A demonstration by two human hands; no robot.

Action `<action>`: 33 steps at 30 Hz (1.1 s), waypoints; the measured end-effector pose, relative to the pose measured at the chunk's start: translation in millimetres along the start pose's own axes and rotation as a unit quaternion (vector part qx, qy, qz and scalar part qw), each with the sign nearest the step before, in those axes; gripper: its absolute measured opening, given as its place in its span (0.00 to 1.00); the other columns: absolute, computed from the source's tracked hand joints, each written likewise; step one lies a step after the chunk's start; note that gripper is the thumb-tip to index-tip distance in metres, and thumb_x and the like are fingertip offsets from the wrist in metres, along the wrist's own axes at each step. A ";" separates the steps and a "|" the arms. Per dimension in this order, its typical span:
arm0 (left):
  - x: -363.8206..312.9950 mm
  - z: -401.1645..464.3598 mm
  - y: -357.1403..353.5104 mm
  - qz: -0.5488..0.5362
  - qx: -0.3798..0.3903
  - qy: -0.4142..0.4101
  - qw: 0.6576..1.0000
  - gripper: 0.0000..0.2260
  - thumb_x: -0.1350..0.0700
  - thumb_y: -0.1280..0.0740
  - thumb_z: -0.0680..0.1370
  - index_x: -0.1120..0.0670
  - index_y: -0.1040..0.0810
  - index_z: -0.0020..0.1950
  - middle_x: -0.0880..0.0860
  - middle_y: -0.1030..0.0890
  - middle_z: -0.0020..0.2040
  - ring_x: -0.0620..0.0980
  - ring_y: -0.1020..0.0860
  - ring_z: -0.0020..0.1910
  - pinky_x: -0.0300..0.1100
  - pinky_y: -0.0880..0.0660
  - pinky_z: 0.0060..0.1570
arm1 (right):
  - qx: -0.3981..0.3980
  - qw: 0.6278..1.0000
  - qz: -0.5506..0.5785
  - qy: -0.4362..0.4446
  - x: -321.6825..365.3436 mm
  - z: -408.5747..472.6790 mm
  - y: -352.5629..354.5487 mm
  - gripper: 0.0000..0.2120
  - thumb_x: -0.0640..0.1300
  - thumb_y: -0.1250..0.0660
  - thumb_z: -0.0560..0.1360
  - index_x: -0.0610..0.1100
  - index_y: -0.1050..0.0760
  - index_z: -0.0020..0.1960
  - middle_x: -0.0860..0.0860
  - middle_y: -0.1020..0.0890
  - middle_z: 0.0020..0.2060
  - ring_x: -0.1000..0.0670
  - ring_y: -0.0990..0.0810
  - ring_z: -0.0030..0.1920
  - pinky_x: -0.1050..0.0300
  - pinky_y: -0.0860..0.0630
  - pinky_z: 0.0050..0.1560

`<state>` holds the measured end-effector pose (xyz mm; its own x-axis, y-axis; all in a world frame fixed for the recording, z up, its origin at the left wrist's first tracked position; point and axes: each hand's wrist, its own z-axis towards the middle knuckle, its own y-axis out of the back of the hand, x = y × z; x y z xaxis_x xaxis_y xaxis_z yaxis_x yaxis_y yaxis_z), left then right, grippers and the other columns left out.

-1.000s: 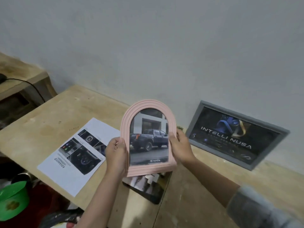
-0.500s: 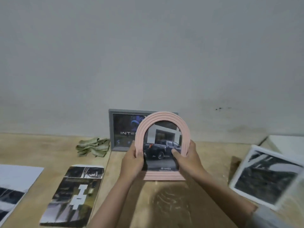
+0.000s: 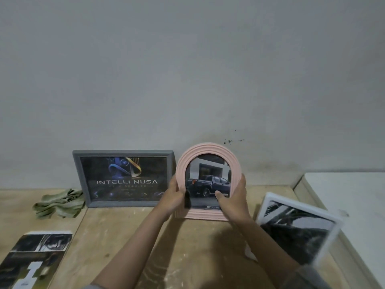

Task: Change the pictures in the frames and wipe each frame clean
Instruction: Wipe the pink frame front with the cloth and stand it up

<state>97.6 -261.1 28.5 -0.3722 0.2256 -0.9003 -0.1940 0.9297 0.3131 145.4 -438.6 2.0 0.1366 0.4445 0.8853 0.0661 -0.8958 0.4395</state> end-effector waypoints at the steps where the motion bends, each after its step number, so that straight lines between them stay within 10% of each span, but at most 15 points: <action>1: -0.6 5.4 -4.4 0.003 0.000 -0.004 1.000 0.23 0.55 0.43 0.83 0.48 0.45 0.77 0.52 0.33 0.73 0.55 0.35 0.72 0.52 0.36 0.68 | -0.015 1.000 0.001 -0.011 -2.9 5.1 -1.7 0.47 0.47 0.27 0.71 0.60 0.58 0.75 0.50 0.42 0.73 0.45 0.37 0.71 0.44 0.35 0.69; 13: 12.5 42.7 -36.2 0.004 -0.032 -0.020 0.999 0.30 0.55 0.40 0.81 0.46 0.53 0.78 0.50 0.37 0.75 0.52 0.38 0.74 0.55 0.38 0.72 | -0.144 0.986 0.032 -0.073 -16.2 45.6 -41.4 0.52 0.41 0.25 0.68 0.60 0.60 0.75 0.49 0.47 0.76 0.41 0.44 0.74 0.37 0.33 0.67; 25: 20.3 17.3 -72.2 -0.095 -0.149 0.095 0.980 0.33 0.56 0.35 0.79 0.54 0.50 0.79 0.52 0.40 0.77 0.53 0.40 0.75 0.46 0.42 0.72 | -0.060 0.995 0.018 -0.080 -25.6 9.0 -33.0 0.50 0.39 0.31 0.73 0.55 0.66 0.76 0.49 0.56 0.77 0.46 0.56 0.76 0.42 0.45 0.74; 29: 19.3 -1.4 -85.3 -0.084 -0.148 0.129 0.977 0.10 0.56 0.37 0.79 0.55 0.29 0.60 0.50 0.26 0.53 0.56 0.28 0.62 0.41 0.34 0.55 | 0.013 0.996 0.033 -0.082 -26.5 -30.5 -15.9 0.37 0.46 0.35 0.77 0.51 0.55 0.78 0.51 0.50 0.77 0.47 0.48 0.76 0.49 0.43 0.72; 33: 11.5 -28.6 -108.4 -0.076 -0.098 0.118 0.985 0.25 0.55 0.38 0.80 0.59 0.40 0.75 0.57 0.32 0.71 0.56 0.32 0.69 0.42 0.35 0.63 | 0.012 0.985 0.109 -0.130 -46.5 -71.2 12.3 0.29 0.42 0.37 0.78 0.47 0.44 0.76 0.49 0.39 0.74 0.49 0.33 0.69 0.57 0.36 0.64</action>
<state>88.4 -367.6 -7.2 -0.5225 -0.0072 -0.8526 -0.4269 0.8678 0.2544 69.5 -470.2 -23.0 0.3985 0.2294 0.8880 0.0308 -0.9710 0.2370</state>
